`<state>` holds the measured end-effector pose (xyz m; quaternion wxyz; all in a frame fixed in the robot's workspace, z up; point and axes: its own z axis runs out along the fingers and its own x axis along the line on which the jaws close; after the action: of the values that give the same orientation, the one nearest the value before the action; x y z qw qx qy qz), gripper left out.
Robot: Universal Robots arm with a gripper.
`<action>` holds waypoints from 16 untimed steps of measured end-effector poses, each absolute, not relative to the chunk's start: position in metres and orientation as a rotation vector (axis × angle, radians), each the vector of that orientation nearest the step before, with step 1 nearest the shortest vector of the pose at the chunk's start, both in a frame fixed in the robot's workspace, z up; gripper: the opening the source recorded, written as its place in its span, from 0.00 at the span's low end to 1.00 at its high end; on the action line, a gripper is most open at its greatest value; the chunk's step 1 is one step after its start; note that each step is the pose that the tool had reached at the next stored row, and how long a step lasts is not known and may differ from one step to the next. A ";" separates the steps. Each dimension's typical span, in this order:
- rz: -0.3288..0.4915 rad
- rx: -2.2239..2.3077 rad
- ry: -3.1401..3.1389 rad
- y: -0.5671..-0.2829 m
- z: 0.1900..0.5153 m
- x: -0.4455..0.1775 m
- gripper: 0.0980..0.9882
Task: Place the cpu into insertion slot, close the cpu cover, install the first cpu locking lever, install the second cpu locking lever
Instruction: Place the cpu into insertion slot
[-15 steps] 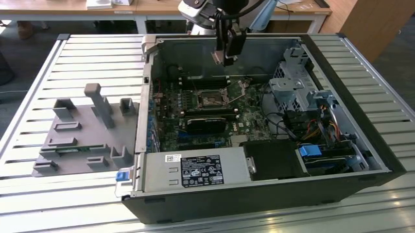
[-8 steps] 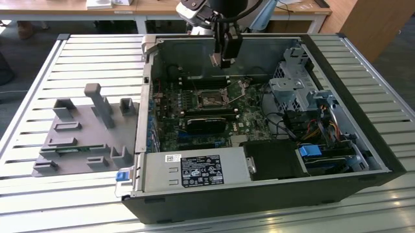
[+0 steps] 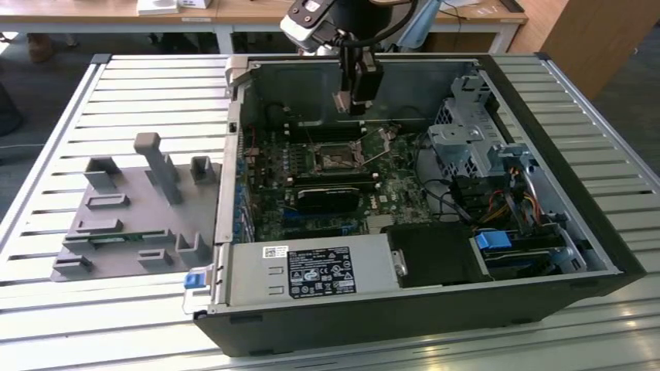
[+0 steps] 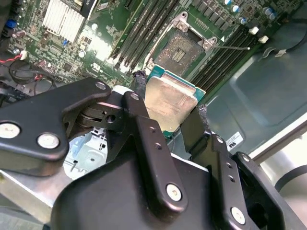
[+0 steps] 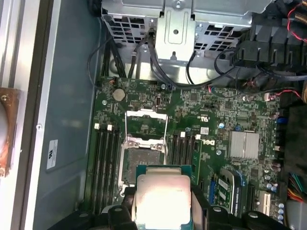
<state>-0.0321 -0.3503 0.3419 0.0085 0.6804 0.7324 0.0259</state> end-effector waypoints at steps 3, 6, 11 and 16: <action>0.081 2.126 2.289 -0.350 0.336 -0.032 0.49; 0.081 2.126 2.288 -0.350 0.333 -0.032 0.49; 0.079 2.174 2.240 -0.350 0.329 -0.032 0.49; 0.079 2.183 2.231 -0.350 0.327 -0.032 0.49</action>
<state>-0.0321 -0.3500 0.3267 0.0094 0.6992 0.7145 0.0251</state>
